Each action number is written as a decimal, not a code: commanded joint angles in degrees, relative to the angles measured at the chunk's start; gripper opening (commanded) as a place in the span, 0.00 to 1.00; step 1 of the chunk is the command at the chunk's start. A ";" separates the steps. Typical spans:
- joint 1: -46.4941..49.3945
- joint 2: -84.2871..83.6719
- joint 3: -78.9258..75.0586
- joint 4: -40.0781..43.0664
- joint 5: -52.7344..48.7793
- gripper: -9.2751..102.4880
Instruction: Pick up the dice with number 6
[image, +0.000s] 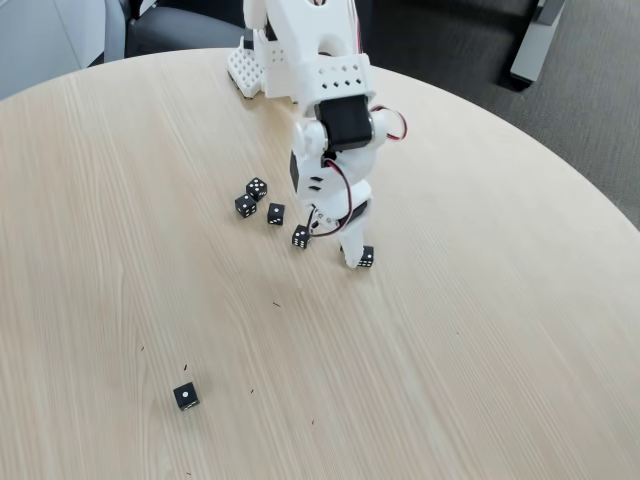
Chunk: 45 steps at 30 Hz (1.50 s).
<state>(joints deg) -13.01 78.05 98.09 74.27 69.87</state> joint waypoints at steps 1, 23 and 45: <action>0.18 0.26 -1.32 -0.44 -0.53 0.34; -4.22 0.26 -1.23 -3.87 -0.88 0.34; -2.90 0.26 -1.14 -3.87 7.91 0.33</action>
<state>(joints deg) -16.61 78.05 98.09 70.66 76.38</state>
